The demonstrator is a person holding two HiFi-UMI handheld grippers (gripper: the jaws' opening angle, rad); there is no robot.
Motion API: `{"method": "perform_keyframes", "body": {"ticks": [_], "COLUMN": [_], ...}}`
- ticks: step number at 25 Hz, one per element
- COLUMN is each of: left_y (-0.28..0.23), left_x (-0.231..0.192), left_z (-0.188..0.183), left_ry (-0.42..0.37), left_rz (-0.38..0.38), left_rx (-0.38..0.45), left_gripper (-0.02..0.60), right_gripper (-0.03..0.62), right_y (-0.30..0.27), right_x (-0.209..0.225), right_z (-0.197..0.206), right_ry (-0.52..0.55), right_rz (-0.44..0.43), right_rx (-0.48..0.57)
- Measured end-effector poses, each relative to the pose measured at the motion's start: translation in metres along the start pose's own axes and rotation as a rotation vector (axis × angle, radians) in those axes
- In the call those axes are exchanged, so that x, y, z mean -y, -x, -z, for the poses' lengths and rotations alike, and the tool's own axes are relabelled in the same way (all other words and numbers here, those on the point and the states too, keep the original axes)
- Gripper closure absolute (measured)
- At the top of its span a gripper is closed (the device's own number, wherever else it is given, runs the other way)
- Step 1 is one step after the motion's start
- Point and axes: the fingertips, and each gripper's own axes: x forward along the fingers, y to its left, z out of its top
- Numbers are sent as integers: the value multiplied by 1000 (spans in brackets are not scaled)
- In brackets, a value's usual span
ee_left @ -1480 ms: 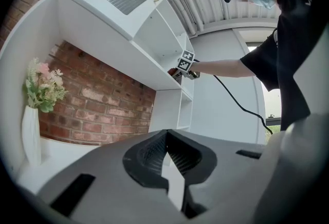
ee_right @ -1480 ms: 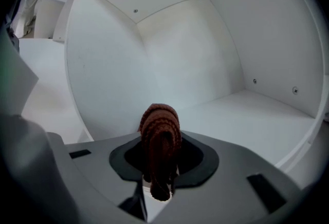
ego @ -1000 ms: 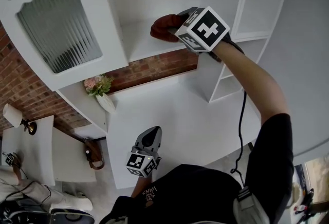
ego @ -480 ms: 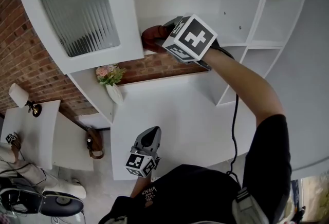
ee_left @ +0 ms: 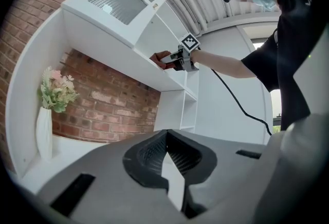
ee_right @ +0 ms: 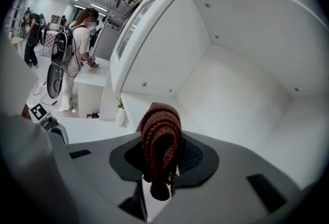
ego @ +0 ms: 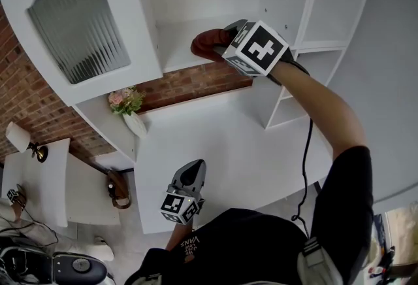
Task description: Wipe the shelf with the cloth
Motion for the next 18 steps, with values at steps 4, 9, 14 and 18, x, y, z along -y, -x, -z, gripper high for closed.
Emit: {"method": "perform_keyframes", "body": {"ticks": [4, 9, 14, 18], "left_y": [-14, -30, -39, -41], "left_x": [14, 31, 42, 46], "left_z": [3, 8, 11, 13], "left_ry": [-2, -1, 1, 5], "left_rz": [50, 110, 142, 152], "left_rx": [-14, -29, -41, -47], "left_gripper": [575, 575, 575, 575], "right_gripper": [491, 491, 491, 491], "right_y": [23, 52, 77, 92], "right_x": [27, 58, 85, 100], "right_z": [39, 85, 122, 144], "right_ry": [7, -3, -14, 12], "right_rz": [82, 182, 280, 354], "right_rx": [-67, -155, -234, -297]}}
